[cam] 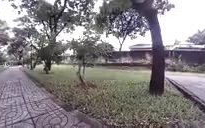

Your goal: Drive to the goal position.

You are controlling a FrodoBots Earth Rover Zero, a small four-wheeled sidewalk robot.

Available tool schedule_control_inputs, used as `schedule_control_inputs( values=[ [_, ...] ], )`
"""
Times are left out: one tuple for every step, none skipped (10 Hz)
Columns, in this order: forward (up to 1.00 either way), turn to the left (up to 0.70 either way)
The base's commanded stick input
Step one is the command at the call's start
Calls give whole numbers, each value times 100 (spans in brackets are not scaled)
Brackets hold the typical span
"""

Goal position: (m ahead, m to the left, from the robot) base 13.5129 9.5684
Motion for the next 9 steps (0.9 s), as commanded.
schedule_control_inputs(
  values=[
    [-50,0],
    [-50,0],
    [-50,0],
    [-50,0],
    [-50,0],
    [-29,0],
    [-4,0],
    [0,0],
    [0,0]
  ],
)
